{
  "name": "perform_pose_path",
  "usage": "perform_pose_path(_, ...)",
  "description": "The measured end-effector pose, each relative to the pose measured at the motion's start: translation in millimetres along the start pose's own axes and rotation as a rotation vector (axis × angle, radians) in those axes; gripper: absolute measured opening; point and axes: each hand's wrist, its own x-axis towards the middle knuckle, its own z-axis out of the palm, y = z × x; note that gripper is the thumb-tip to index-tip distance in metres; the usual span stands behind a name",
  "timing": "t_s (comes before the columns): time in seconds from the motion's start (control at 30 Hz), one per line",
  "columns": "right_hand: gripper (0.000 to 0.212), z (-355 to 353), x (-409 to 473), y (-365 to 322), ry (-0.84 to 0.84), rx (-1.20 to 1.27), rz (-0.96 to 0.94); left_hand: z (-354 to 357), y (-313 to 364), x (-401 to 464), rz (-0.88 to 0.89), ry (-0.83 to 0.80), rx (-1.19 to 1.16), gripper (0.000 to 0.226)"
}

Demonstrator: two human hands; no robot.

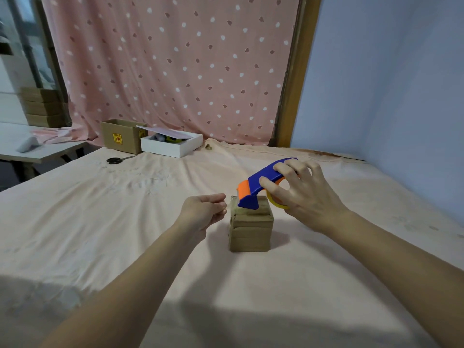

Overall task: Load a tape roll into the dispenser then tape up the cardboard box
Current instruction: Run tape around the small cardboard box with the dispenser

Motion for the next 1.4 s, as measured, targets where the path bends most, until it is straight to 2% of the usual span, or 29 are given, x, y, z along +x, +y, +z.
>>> perform_pose_path(0.33, 0.089, -2, 6, 5, 0.051, 0.012, -0.077, -2, -6, 5, 0.036, 0.051, 0.018, 0.020)
perform_pose_path(0.77, 0.089, 0, 13, 7, -0.010, 0.016, -0.077, 6, -26, 1, -0.114, 0.023, -0.134, 0.008)
perform_pose_path(0.9, 0.093, 5, 10, 7, -0.020, 0.023, -0.060, 15, -33, -3, 0.014, 0.030, -0.039, 0.013)
perform_pose_path(1.03, 0.096, 8, 9, 13, -0.018, 0.022, -0.040, 23, -46, -8, 0.174, 0.136, 0.224, 0.019)
perform_pose_path(1.17, 0.094, 10, 5, 16, -0.032, 0.016, -0.032, 23, -57, -17, 0.367, 0.087, 0.591, 0.032)
perform_pose_path(1.23, 0.092, 10, 3, 18, -0.031, 0.008, -0.035, 19, -52, -19, 0.413, 0.052, 0.633, 0.042)
perform_pose_path(1.33, 0.089, 10, 0, 18, -0.008, -0.004, -0.035, 19, -44, -14, 0.450, -0.093, 0.618, 0.092)
perform_pose_path(1.4, 0.090, 10, -2, 17, -0.020, 0.004, -0.038, 24, -39, -3, 0.461, -0.223, 0.702, 0.121)
